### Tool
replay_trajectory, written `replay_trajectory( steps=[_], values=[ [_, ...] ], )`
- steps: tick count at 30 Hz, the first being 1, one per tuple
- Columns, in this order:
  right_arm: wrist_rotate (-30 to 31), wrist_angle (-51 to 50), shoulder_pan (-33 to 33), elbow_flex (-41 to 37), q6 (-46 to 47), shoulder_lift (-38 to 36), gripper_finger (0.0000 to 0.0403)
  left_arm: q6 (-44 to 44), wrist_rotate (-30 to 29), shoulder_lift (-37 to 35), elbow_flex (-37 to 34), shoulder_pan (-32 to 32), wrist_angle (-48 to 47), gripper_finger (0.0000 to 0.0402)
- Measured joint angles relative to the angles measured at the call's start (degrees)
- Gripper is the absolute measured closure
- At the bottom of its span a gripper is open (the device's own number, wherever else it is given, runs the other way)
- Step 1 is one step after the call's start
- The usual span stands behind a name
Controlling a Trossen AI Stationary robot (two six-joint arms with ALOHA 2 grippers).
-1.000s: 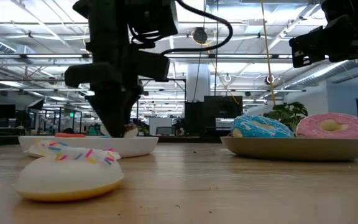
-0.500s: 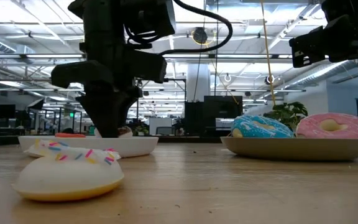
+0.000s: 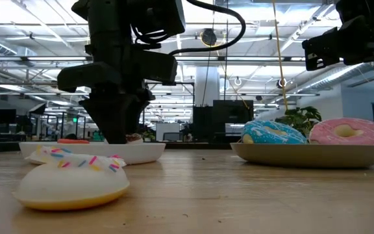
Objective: Pick & Place donuts
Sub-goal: Put the small brown donut on the white plate, then put the small white donut on the white plate
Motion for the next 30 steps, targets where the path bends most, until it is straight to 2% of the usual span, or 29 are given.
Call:
replay_trajectory(
  steps=[18,30],
  values=[
    [0.0,0.0,0.0,0.0,-0.1,0.0,0.0403,3.2,-1.1,0.0,0.0,0.0,-0.5,0.0188],
    [0.0,0.0,0.0,0.0,-0.1,0.0,0.0403,3.6,-3.5,0.0,0.0,0.0,-0.4,0.0088]
  ],
)
